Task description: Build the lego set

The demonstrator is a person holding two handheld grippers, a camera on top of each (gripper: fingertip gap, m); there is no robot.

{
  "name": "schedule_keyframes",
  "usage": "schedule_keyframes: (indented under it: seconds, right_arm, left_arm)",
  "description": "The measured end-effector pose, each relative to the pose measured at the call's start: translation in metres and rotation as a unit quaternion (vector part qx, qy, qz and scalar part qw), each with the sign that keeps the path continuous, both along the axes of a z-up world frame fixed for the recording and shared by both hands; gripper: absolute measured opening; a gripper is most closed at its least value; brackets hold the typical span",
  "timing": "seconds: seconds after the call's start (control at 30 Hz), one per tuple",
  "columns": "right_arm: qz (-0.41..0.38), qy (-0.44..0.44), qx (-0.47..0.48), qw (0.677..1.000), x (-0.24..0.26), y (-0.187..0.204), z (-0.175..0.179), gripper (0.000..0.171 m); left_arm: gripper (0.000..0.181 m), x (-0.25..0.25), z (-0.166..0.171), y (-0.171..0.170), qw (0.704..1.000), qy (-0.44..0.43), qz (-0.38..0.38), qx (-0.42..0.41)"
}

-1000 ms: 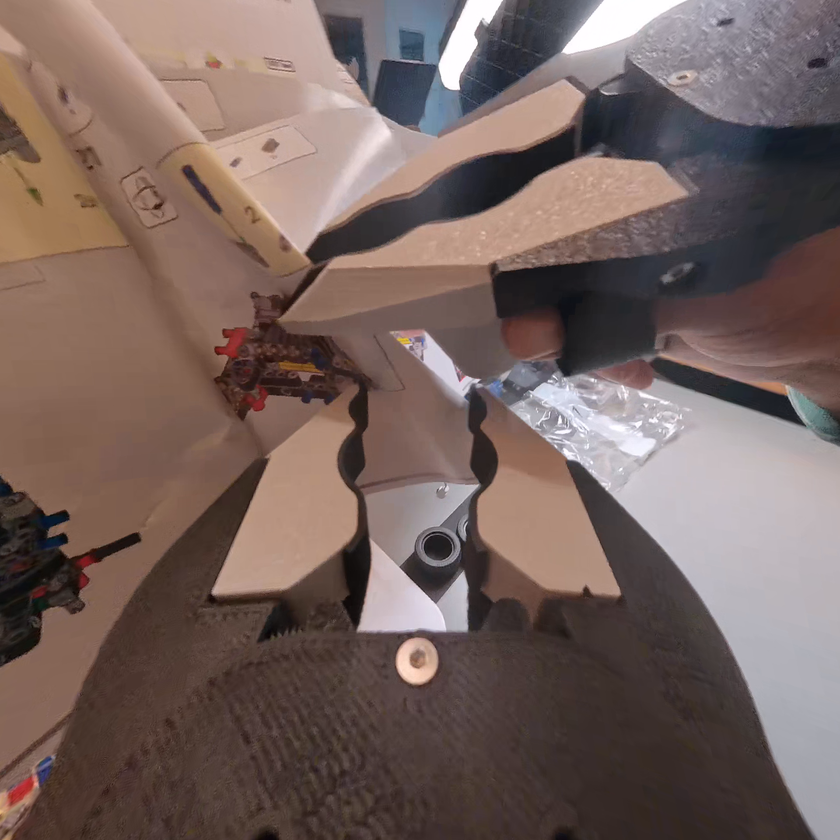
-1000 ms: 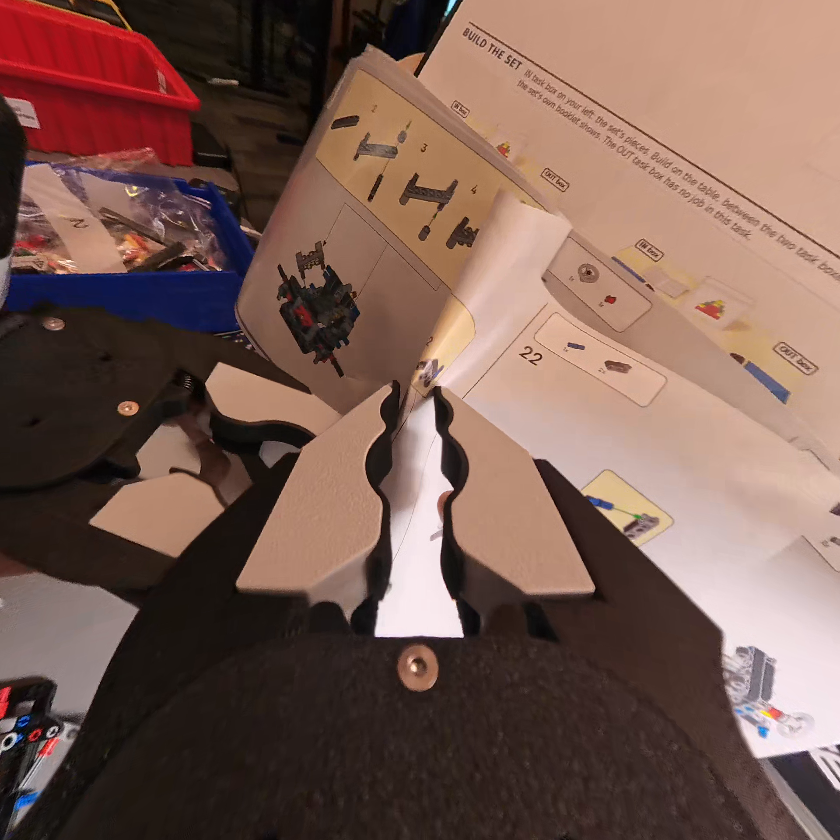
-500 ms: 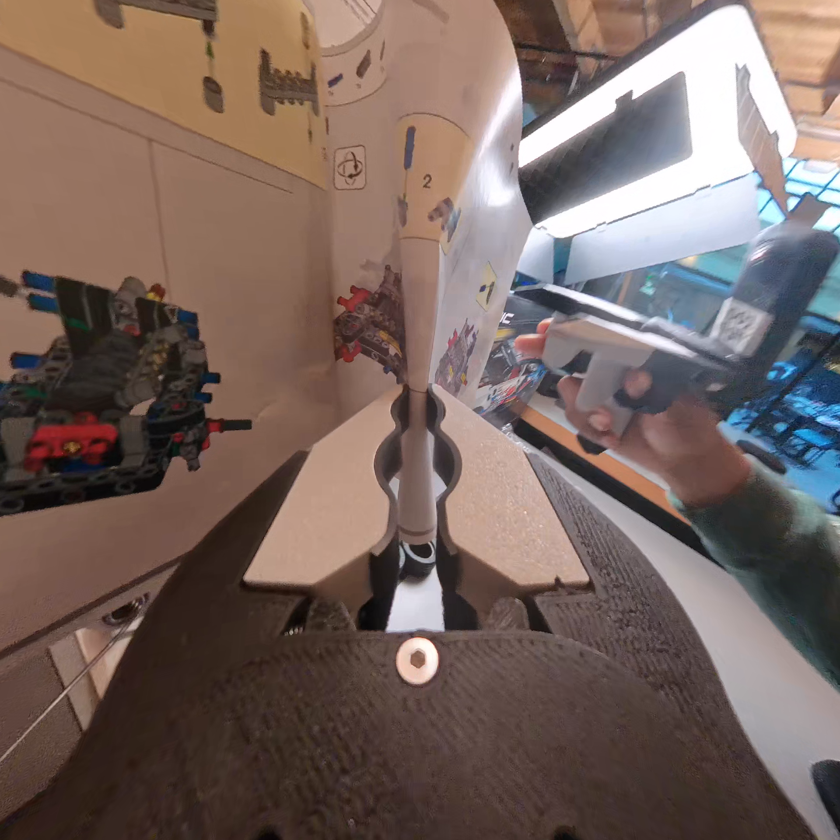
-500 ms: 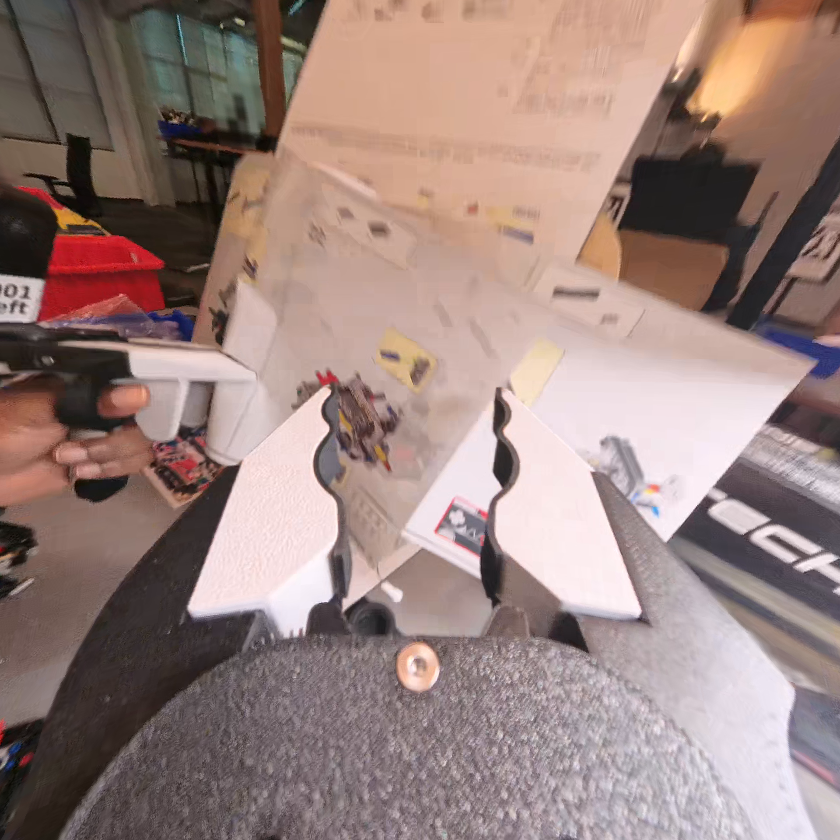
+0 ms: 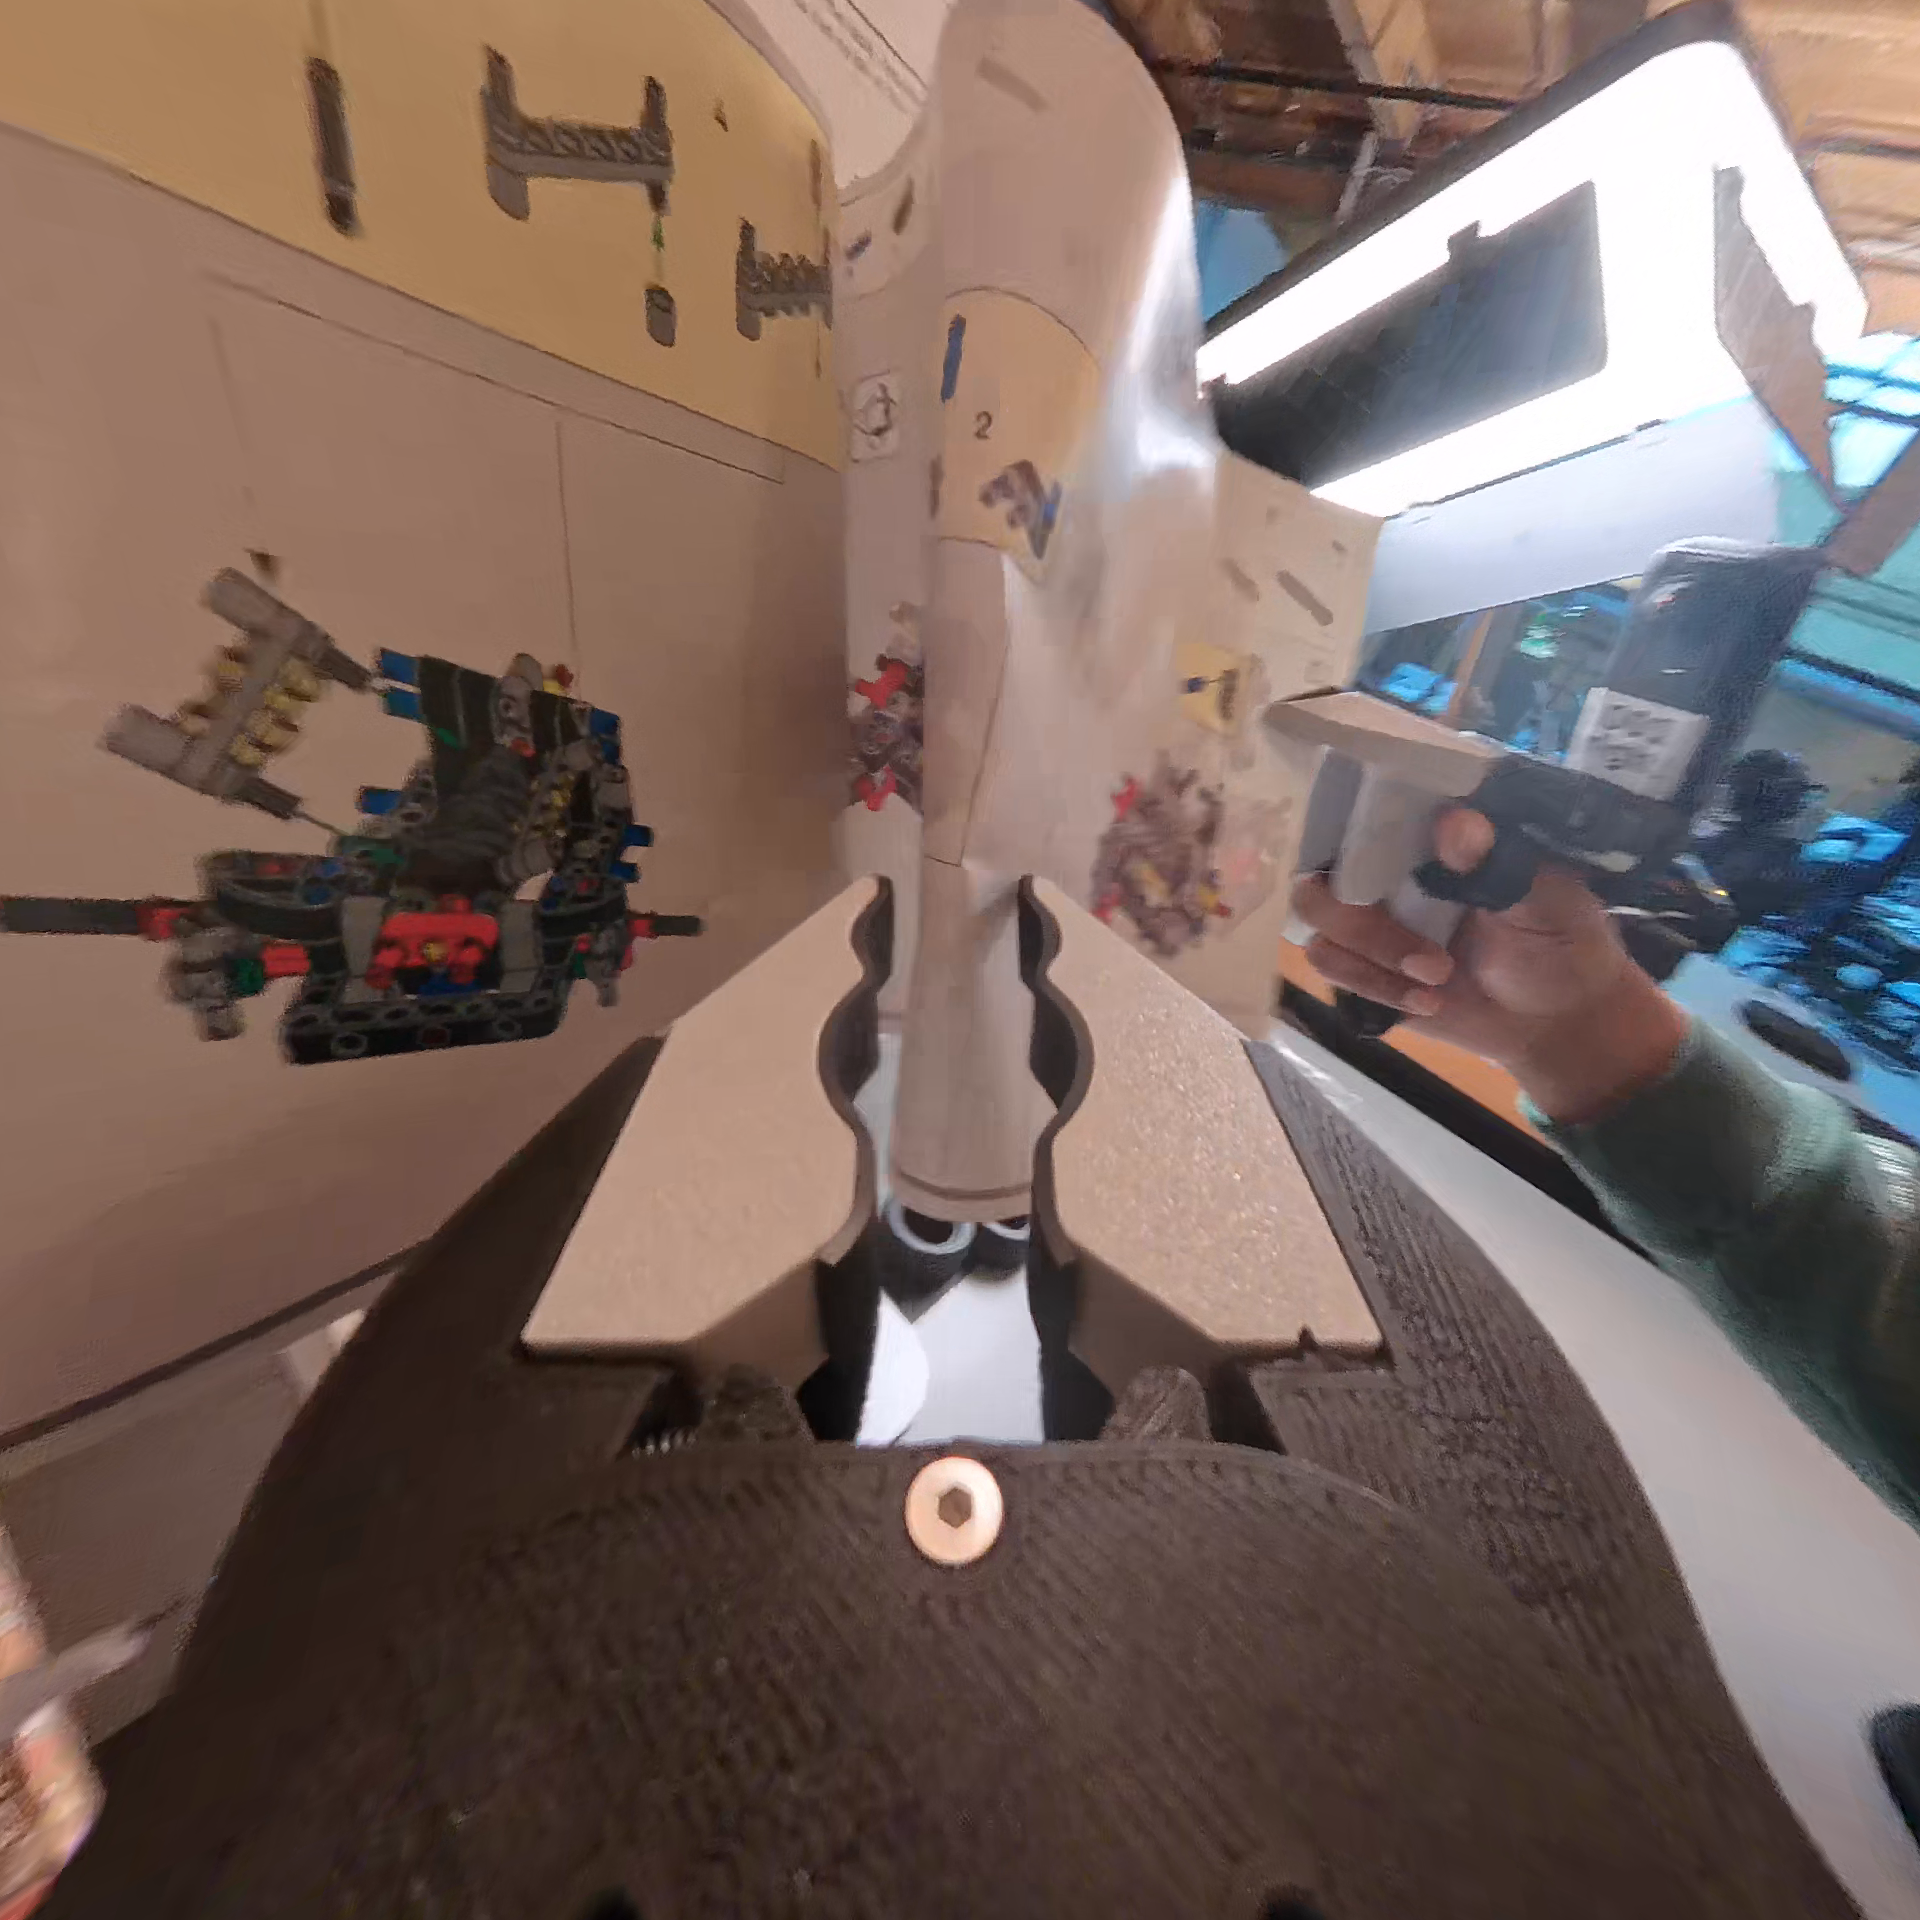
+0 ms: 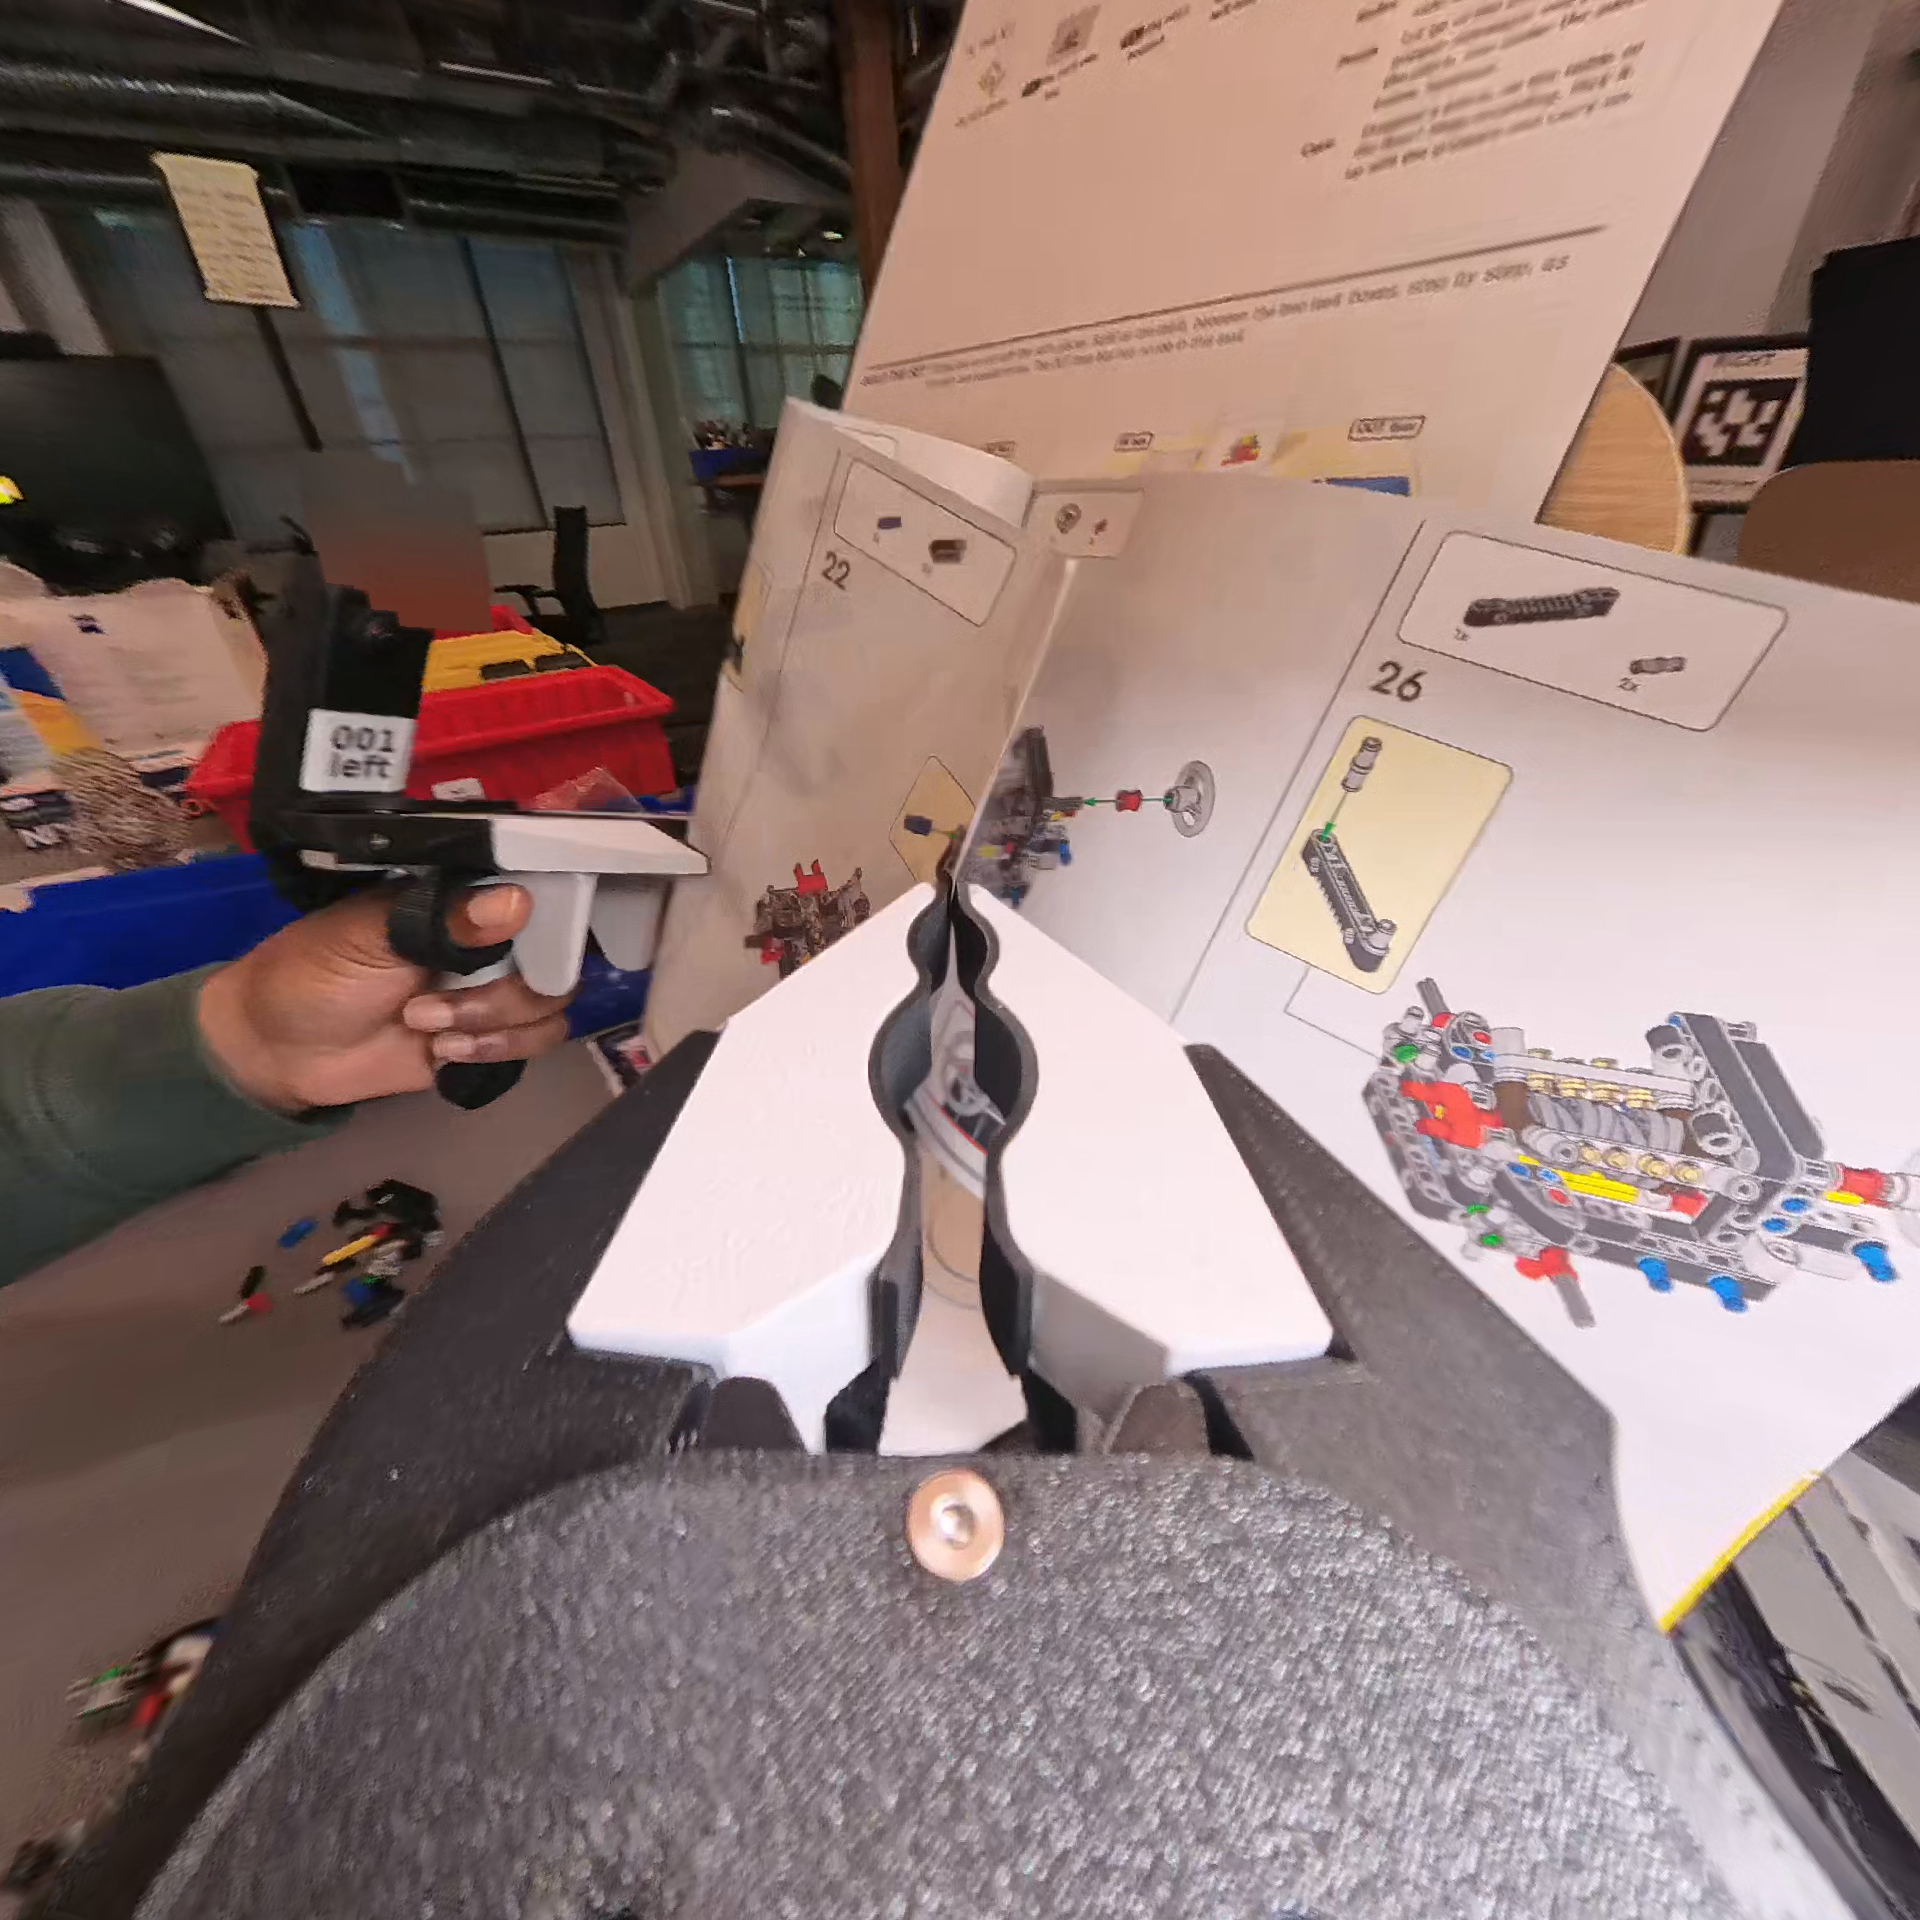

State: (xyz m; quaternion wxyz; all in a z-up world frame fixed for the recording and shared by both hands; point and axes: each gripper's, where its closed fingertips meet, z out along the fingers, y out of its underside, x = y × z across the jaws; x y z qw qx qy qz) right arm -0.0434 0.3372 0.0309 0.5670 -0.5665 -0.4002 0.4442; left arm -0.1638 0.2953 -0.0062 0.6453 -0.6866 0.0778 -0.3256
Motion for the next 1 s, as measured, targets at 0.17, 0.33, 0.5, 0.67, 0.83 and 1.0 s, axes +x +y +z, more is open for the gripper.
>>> schedule_keyframes:
  seconds: [0.17,0.33,0.5,0.67,0.83,1.0]
  right_arm:
    - [0.096,0.010,0.010,0.995,-0.013,-0.059,0.026,0.000]
    - [0.149,0.007,0.010,0.989,-0.069,-0.102,0.044,0.000]
    - [0.169,-0.043,0.032,0.984,-0.155,-0.133,0.040,0.000]
    - [0.135,-0.075,0.087,0.984,-0.190,-0.139,0.039,0.031]
    - [0.092,-0.072,0.115,0.986,-0.151,-0.117,0.026,0.031]
    - [-0.058,-0.177,0.140,0.972,-0.112,-0.040,-0.026,0.028]
  left_arm:
    - [0.045,-0.029,0.043,-0.035,0.981,0.093,0.140,0.100]
    - [0.077,0.023,0.040,-0.100,0.985,0.142,0.020,0.099]
    - [0.044,-0.022,0.023,-0.098,0.935,0.279,0.198,0.092]
    - [0.002,-0.085,0.020,-0.081,0.927,0.264,0.259,0.060]
    - [0.003,-0.135,0.008,-0.066,0.941,0.207,0.267,0.031]
    - [0.007,-0.166,-0.001,-0.045,0.946,0.182,0.268,0.006]
